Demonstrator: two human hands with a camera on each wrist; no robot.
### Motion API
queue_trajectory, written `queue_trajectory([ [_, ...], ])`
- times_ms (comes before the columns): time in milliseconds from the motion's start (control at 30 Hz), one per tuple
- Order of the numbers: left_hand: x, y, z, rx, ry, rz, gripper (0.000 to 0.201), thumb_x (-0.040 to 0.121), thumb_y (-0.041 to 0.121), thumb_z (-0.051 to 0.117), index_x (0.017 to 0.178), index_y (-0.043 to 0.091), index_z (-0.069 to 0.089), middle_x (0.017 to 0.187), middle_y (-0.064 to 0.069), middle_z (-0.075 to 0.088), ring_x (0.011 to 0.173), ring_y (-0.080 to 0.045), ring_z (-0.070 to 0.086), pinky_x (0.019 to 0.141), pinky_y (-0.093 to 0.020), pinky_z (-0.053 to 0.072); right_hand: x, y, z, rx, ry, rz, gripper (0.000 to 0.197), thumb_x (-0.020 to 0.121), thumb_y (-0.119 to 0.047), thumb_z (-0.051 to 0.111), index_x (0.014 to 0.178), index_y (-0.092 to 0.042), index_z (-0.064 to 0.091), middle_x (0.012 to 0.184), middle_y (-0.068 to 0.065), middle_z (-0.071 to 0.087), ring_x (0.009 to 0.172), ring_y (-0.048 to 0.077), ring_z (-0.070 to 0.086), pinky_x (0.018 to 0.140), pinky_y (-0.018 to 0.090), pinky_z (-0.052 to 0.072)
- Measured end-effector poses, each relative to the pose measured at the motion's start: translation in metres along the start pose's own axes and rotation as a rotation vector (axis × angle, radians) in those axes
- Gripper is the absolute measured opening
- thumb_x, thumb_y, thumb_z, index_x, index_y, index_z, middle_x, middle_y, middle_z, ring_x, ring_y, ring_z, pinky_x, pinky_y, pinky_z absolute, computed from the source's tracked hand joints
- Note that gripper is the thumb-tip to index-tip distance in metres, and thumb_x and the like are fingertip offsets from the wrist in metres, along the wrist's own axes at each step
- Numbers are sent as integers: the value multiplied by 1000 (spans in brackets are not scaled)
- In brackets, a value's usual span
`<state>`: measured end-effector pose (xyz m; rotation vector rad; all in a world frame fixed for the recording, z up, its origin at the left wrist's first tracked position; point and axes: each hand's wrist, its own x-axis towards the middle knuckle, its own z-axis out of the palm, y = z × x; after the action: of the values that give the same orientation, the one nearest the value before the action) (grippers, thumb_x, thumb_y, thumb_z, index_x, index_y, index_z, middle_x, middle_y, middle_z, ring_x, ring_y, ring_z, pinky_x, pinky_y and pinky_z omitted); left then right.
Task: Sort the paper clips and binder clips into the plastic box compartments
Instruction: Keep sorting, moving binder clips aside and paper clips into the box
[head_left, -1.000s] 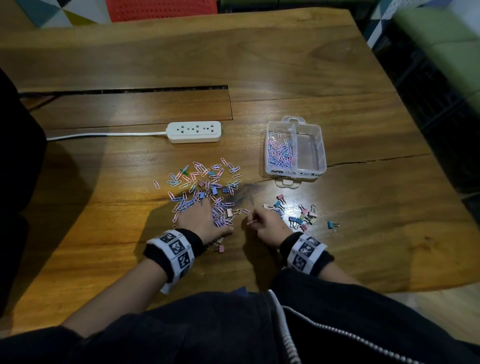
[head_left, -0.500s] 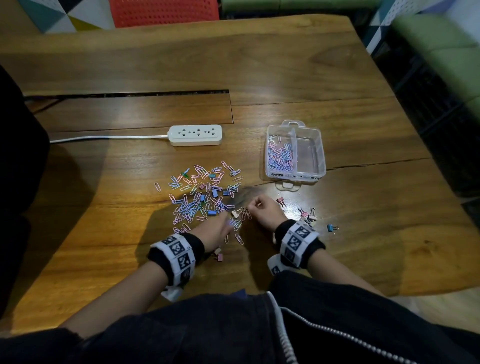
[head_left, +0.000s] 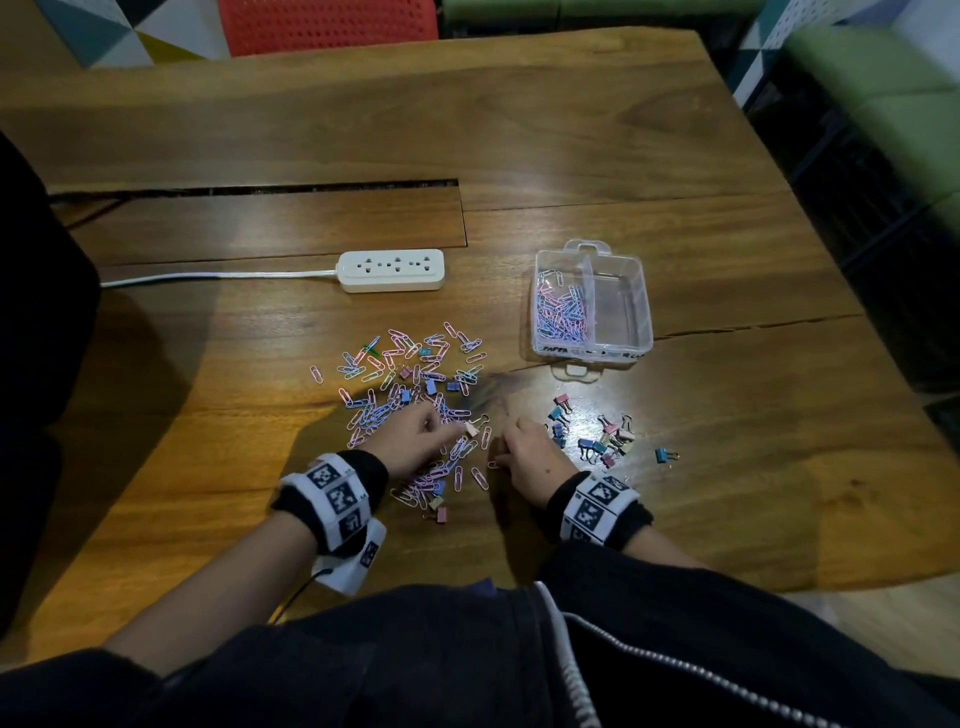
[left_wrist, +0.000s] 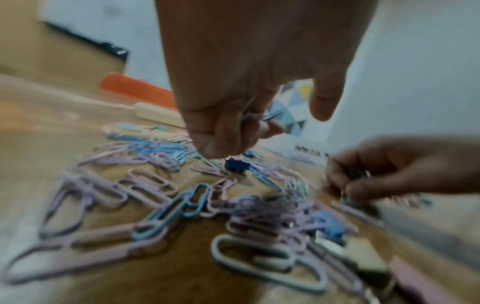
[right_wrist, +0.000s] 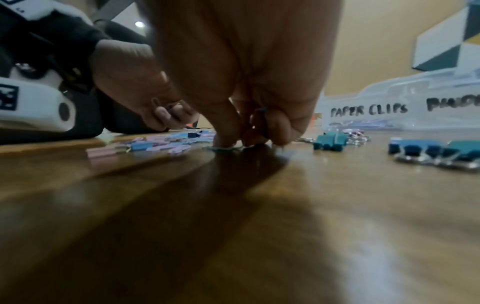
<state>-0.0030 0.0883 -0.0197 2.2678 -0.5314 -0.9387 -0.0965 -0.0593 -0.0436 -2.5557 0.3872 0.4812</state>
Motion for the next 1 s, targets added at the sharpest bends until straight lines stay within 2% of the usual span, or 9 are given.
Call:
queue_trajectory([
  [100,2,5,14,523,89,13,52,77,61,55,103,17,46,102,0,49,92,-16,50,77,-30,45,-7,6,4,-82,-9,-39,14,88,-11,50,102,-12,47,114,8,46,104,22,46,96,41,41],
  [233,9,9,26,647,167,10,73,72,63,59,121,12,42,119,-6,46,110,-21,48,88,-34,47,-12,9,-6,336,22,44,13,89,-6,46,84,-17,44,97,3,50,89,16,48,80,27,39],
  [300,10,7,31,625,157,31,66,77,57,57,122,10,42,121,-6,46,110,-20,48,90,-34,48,-12,11,-12,686,45,132,23,90,-2,44,79,-22,46,93,1,55,84,15,52,77,26,42],
  [400,6,5,38,596,136,90,45,89,44,46,118,9,44,118,-6,47,104,-18,49,87,-29,47,-11,11,-21,1144,-30,289,28,93,1,34,79,-16,52,78,2,53,64,11,48,56,19,40],
  [500,4,7,42,653,92,151,33,97,33,36,114,7,44,117,-9,48,102,-20,51,83,-29,45,-9,5,-33,1338,-76,326,28,93,-1,33,73,-10,51,71,3,49,57,12,43,48,18,33],
  [633,1,10,40,644,22,161,32,99,29,31,116,6,44,115,-8,48,102,-22,51,84,-31,44,0,-5,-26,855,-6,246,22,86,-16,56,66,-17,47,67,0,51,61,14,48,57,24,39],
  [767,3,12,28,347,-63,95,26,99,29,28,99,10,45,84,1,41,77,-15,41,70,-26,36,10,-9,-13,204,77,121,31,79,-36,64,94,-11,54,98,7,56,92,21,53,81,32,45],
  [900,12,17,11,-292,-114,-71,30,97,15,28,68,15,37,64,2,35,49,-8,35,45,-21,29,11,-18,-10,86,117,86,28,85,-26,57,105,-6,52,110,9,51,103,23,49,89,31,41],
  [1000,17,23,0,-725,-164,-140,31,90,9,27,60,13,37,50,0,41,29,-4,29,32,-11,19,7,-13,-9,112,39,86,18,89,-16,51,102,-5,54,112,11,50,103,24,49,87,29,39],
])
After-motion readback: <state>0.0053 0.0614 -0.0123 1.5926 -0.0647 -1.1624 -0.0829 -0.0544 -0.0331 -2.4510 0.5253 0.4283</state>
